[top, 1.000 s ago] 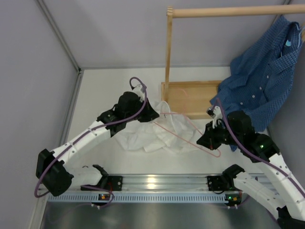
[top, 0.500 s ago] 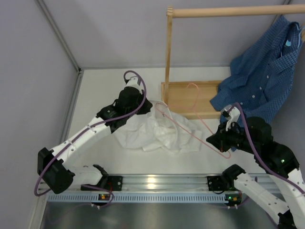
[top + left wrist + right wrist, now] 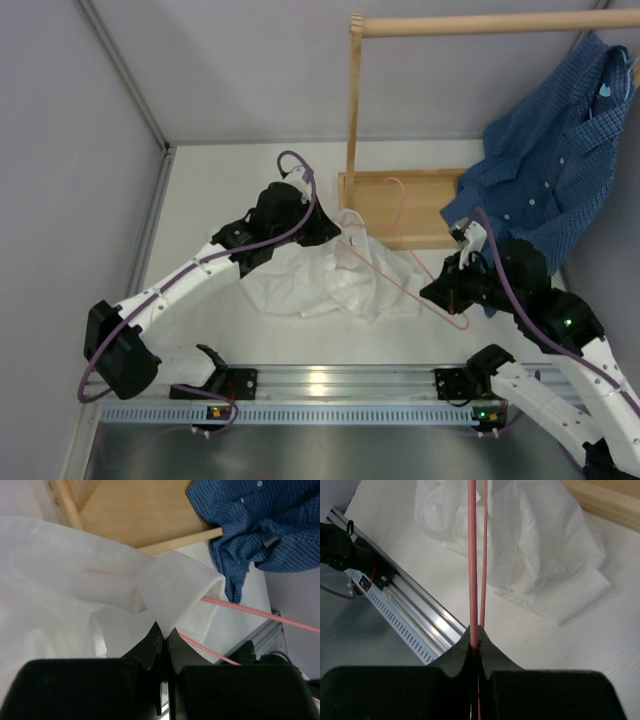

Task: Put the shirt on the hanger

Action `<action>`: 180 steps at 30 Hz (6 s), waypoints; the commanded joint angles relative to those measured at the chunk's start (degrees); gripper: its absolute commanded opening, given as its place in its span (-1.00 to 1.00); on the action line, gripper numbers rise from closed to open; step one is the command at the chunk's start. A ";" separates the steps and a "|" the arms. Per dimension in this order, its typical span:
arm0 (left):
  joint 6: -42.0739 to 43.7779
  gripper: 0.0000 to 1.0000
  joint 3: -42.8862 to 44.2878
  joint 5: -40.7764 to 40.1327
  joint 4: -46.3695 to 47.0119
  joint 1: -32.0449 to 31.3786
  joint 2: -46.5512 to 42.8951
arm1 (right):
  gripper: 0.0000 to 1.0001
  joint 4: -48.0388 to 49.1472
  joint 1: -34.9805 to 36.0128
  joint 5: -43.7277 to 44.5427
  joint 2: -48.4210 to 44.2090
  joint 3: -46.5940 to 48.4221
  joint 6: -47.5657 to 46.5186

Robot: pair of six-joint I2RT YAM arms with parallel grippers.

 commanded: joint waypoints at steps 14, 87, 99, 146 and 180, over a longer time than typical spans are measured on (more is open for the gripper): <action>13.03 -1.00 7.57 14.77 -12.20 -4.51 -11.70 | -1.00 47.36 1.25 -26.07 9.90 -9.66 6.40; 66.30 0.88 48.11 43.05 -35.45 -7.14 5.96 | -1.00 79.09 24.98 -0.58 -11.00 -34.79 3.85; 67.80 0.15 43.46 49.29 -41.25 -7.23 7.37 | -1.00 77.24 24.89 -4.46 -10.56 -31.98 1.56; 45.05 -1.00 30.89 12.92 -22.81 -5.82 -9.85 | 0.27 48.27 24.98 17.71 -27.53 -34.87 23.79; 37.56 -1.00 22.38 18.17 -13.75 -5.82 -19.95 | -1.00 56.92 20.24 28.04 3.32 -25.49 12.19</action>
